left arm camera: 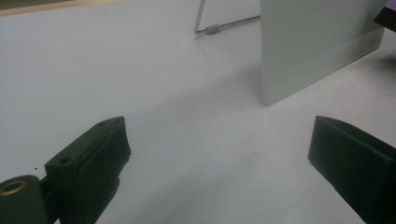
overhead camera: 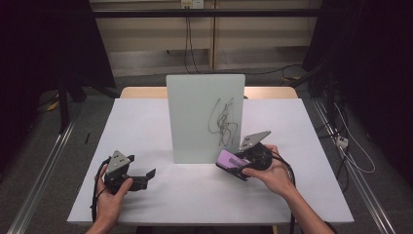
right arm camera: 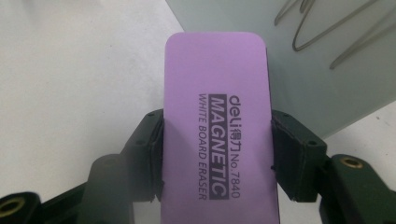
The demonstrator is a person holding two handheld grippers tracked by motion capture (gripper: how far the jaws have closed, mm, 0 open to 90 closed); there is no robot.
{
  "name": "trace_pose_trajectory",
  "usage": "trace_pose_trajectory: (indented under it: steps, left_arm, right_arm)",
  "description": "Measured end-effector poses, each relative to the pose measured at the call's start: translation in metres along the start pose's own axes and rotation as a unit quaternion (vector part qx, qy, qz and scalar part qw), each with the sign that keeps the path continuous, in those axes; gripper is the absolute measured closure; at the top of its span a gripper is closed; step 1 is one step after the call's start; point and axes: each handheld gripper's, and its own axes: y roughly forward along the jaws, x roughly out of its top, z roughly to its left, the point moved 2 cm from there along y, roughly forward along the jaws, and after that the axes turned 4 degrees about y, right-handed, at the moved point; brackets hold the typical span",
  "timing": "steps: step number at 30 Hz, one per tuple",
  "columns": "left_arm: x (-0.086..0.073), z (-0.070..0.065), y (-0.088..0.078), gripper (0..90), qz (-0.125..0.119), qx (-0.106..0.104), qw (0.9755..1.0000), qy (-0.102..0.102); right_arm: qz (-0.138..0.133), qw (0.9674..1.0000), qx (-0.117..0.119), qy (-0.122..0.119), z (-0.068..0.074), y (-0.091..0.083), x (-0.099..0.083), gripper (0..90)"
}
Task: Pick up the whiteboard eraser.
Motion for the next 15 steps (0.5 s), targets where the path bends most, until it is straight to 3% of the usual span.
trace_pose_trajectory:
  steps: [3,5,12,15]
  left_arm:
    - [0.0,-0.001,-0.001,5.1,-0.004,-0.005,1.0,-0.006]
    - [0.001,-0.002,-0.002,5.0,-0.003,0.001,1.0,0.003]
    - [0.002,-0.003,-0.001,5.0,-0.002,-0.002,1.0,0.005]
    - [0.002,-0.004,-0.001,5.1,-0.004,-0.007,1.0,-0.003]
  right_arm:
    - [0.0,1.0,-0.003,-0.003,0.0,0.0,0.0,41.9]
    - [-0.007,0.9999,-0.007,-0.004,0.002,-0.001,0.001,41.9]
    - [-0.041,0.9989,-0.022,-0.007,0.005,-0.014,0.003,41.9]
    - [-0.049,0.9985,-0.023,-0.008,0.005,-0.019,0.004,41.9]
